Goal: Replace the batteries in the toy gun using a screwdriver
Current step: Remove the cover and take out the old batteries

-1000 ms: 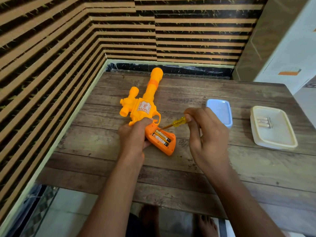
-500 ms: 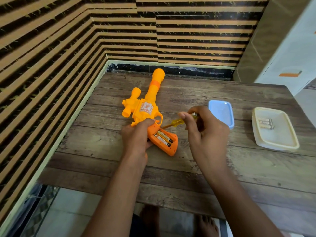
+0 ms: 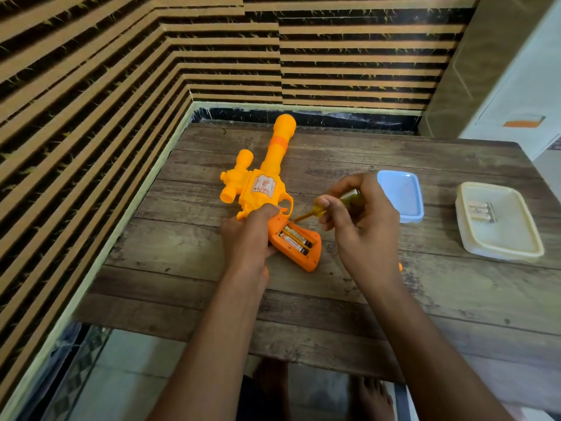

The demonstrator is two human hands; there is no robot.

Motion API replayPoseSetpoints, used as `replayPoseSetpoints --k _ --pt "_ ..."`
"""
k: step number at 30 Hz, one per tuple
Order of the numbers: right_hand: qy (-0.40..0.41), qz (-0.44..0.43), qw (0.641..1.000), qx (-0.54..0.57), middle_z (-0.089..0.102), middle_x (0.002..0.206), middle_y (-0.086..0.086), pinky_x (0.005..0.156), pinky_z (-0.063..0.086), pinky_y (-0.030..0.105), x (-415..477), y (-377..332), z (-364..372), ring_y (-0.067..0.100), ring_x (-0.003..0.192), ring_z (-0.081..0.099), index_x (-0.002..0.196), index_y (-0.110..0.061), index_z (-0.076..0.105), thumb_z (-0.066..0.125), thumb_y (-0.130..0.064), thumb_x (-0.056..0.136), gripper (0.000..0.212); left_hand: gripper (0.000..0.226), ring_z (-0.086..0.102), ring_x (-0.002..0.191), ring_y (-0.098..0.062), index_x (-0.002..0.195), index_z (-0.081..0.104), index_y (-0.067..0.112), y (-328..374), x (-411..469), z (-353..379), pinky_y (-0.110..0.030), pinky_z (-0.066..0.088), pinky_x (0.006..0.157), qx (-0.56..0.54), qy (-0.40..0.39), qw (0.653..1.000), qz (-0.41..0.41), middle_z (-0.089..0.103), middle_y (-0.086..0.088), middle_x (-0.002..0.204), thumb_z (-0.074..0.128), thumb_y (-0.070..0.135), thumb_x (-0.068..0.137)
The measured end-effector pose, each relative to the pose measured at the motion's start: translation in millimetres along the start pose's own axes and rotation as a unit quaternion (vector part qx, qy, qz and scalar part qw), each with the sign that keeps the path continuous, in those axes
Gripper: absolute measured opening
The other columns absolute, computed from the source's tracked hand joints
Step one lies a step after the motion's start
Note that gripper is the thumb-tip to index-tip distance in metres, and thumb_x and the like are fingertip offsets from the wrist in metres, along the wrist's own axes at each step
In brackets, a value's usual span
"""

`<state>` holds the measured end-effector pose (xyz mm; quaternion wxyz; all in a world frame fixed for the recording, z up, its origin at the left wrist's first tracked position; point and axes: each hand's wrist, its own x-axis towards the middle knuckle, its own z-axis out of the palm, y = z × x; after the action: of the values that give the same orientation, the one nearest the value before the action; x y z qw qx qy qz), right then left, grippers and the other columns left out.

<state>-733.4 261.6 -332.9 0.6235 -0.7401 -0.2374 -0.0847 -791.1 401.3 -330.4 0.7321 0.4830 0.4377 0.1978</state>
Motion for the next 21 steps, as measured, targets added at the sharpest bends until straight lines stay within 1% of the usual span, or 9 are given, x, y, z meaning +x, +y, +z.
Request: replayPoseSetpoints --k 2,5,8,11,13,15,17,19,21 --pt "-0.012 0.001 1.000 0.009 0.068 0.076 0.003 0.056 0.055 0.054 6.5 -0.8 1.8 0.031 0.063 0.068 0.097 -0.027 0.056 0.069 -0.035 0.096 0.015 0.016 0.079 0.076 -0.025 0.097 0.072 0.016 -0.5 2.9 -0.7 -0.034 0.062 0.059 -0.005 -0.005 1.000 -0.009 0.080 -0.011 0.090 0.078 0.010 0.083" --pt "-0.042 0.002 0.999 -0.010 0.069 0.073 0.007 0.056 0.058 0.052 14.6 -4.7 2.4 0.026 0.062 0.072 0.097 -0.028 0.055 0.070 -0.037 0.095 0.018 0.020 0.079 0.080 -0.027 0.101 0.072 0.014 0.0 8.7 -3.4 -0.036 0.062 0.062 -0.013 -0.029 0.999 -0.034 0.080 -0.015 0.098 0.079 0.009 0.083" --pt "-0.067 0.030 0.997 0.020 0.074 0.074 0.011 0.058 0.061 0.052 24.0 -7.2 2.5 0.021 0.059 0.074 0.100 -0.016 0.055 0.071 -0.021 0.098 0.016 0.021 0.078 0.079 -0.025 0.105 0.072 0.013 2.0 12.5 -9.0 -0.035 0.062 0.061 -0.019 -0.053 0.997 -0.048 0.079 -0.016 0.102 0.077 0.008 0.085" --pt "-0.085 0.047 0.992 0.077 0.075 0.078 0.021 0.059 0.062 0.052 27.9 -6.3 2.5 0.027 0.058 0.072 0.102 -0.005 0.053 0.066 -0.008 0.100 0.014 0.023 0.078 0.080 -0.025 0.109 0.069 0.012 2.9 15.1 -11.2 -0.035 0.062 0.057 -0.026 -0.064 0.996 -0.064 0.078 -0.017 0.104 0.076 0.008 0.087" --pt "-0.071 0.076 0.985 0.136 0.076 0.083 0.023 0.058 0.062 0.043 20.7 -1.8 1.8 0.028 0.058 0.069 0.102 -0.003 0.051 0.063 -0.003 0.101 0.013 0.024 0.077 0.074 -0.022 0.109 0.068 0.012 3.0 16.3 -12.0 -0.033 0.061 0.053 -0.031 -0.070 0.995 -0.070 0.077 -0.015 0.101 0.076 0.007 0.088" --pt "-0.053 0.116 0.975 0.183 0.078 0.087 0.019 0.060 0.060 0.034 10.2 4.6 -0.1 0.025 0.061 0.069 0.104 -0.004 0.049 0.061 -0.002 0.102 0.012 0.024 0.077 0.067 -0.018 0.110 0.068 0.012 2.2 17.9 -12.8 -0.031 0.060 0.050 -0.036 -0.076 0.994 -0.072 0.077 -0.013 0.098 0.075 0.007 0.088" --pt "-0.048 0.135 0.971 0.190 0.079 0.091 0.017 0.063 0.060 0.032 4.7 8.8 -1.5 0.024 0.065 0.070 0.106 -0.006 0.047 0.059 -0.003 0.103 0.012 0.024 0.078 0.065 -0.016 0.110 0.068 0.014 1.2 19.0 -13.2 -0.030 0.060 0.050 -0.037 -0.084 0.993 -0.077 0.077 -0.012 0.097 0.075 0.007 0.088" --pt "-0.060 0.113 0.977 0.172 0.078 0.091 0.018 0.062 0.059 0.032 8.2 8.9 -1.1 0.027 0.063 0.067 0.105 -0.005 0.046 0.058 -0.003 0.103 0.012 0.026 0.078 0.065 -0.016 0.113 0.067 0.014 0.8 19.5 -13.3 -0.030 0.059 0.049 -0.039 -0.086 0.992 -0.082 0.077 -0.012 0.098 0.075 0.008 0.088" --pt "-0.082 0.077 0.982 0.152 0.075 0.088 0.023 0.058 0.056 0.036 16.9 5.3 1.9 0.031 0.060 0.063 0.105 -0.007 0.045 0.057 -0.004 0.104 0.013 0.030 0.078 0.064 -0.016 0.117 0.067 0.012 1.1 19.7 -13.9 -0.030 0.059 0.049 -0.037 -0.087 0.992 -0.084 0.077 -0.012 0.100 0.075 0.008 0.088"
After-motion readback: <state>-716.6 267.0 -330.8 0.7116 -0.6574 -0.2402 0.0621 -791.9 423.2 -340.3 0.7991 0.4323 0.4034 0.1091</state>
